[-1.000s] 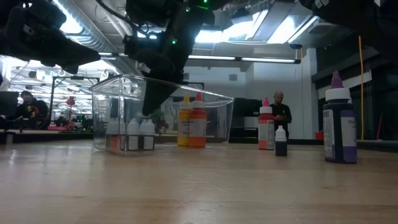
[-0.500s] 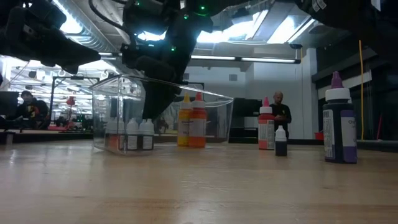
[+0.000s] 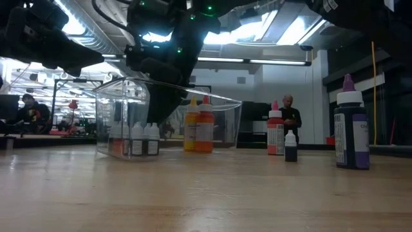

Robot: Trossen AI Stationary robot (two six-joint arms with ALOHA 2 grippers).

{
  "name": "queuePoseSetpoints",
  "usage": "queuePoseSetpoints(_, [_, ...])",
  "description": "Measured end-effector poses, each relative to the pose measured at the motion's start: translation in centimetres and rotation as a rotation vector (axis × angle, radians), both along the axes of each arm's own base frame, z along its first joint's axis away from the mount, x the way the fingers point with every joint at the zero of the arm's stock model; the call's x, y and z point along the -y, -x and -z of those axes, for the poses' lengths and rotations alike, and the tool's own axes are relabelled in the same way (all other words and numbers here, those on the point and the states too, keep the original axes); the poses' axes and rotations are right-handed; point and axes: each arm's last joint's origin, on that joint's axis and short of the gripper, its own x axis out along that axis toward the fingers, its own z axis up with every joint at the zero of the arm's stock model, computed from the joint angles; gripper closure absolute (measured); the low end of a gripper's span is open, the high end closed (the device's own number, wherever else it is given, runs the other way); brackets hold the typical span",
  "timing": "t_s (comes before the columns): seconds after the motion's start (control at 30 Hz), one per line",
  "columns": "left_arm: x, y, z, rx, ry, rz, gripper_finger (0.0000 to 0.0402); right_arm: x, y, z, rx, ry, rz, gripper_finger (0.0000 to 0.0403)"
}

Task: Pick & Place food coloring
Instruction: Put the small blue food coloring bottle into the transparent bin, then put the top small black food coloring bottle into the transparent bin

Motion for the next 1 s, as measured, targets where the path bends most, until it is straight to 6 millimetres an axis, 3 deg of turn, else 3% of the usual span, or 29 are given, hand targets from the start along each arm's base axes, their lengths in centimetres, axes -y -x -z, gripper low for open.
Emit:
queuePoseSetpoints(0.3, [0.0,0.0,0.0,0.000,0.000,0.000,0.0345,0.2,-0.1,-0.8,0.002,0.030,-0.013,0.0289])
queuePoseSetpoints(0.57, [0.0,0.0,0.0,0.000,0.000,0.000,0.0347,1.6,-0.3,-4.7,0.067,0.136,0.026,0.0277])
queuePoseSetpoints(1.0, [0.0,0.0,0.0,0.000,0.000,0.000,0.0343,1.8,2.5,-9.4,0.041,0.164,0.143,0.0275])
